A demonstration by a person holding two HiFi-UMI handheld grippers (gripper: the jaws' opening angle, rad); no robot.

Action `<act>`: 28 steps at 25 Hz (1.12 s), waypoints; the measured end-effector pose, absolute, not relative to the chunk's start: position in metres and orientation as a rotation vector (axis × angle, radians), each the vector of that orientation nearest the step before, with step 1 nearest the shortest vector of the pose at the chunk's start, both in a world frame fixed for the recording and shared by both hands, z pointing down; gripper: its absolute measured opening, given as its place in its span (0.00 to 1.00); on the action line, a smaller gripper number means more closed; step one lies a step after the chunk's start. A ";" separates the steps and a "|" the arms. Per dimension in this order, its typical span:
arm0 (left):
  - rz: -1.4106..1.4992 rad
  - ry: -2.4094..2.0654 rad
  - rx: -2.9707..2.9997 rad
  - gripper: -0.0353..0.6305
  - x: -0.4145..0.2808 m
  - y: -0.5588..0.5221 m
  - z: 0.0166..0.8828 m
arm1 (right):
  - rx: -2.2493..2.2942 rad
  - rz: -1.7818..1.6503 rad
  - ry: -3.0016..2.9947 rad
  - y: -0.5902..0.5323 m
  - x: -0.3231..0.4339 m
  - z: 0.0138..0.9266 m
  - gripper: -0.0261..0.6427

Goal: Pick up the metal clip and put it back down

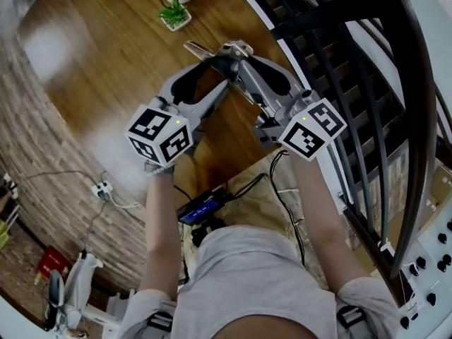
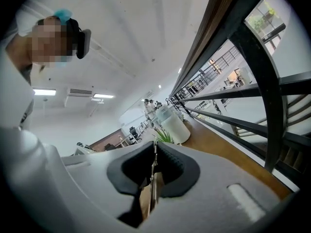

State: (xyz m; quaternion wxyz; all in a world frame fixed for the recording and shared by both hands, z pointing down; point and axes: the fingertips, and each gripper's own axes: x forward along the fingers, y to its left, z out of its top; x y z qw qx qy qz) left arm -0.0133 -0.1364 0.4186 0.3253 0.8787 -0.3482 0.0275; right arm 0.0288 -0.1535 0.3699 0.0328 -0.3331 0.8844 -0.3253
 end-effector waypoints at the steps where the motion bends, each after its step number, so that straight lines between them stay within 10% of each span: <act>1: 0.072 -0.908 2.312 0.43 -0.013 -0.135 0.416 | -1.018 -0.998 2.723 -0.152 0.028 0.368 0.08; 28: 0.086 -1.060 2.522 0.42 -0.021 -0.084 0.315 | -0.975 -0.753 2.733 -0.085 0.025 0.280 0.08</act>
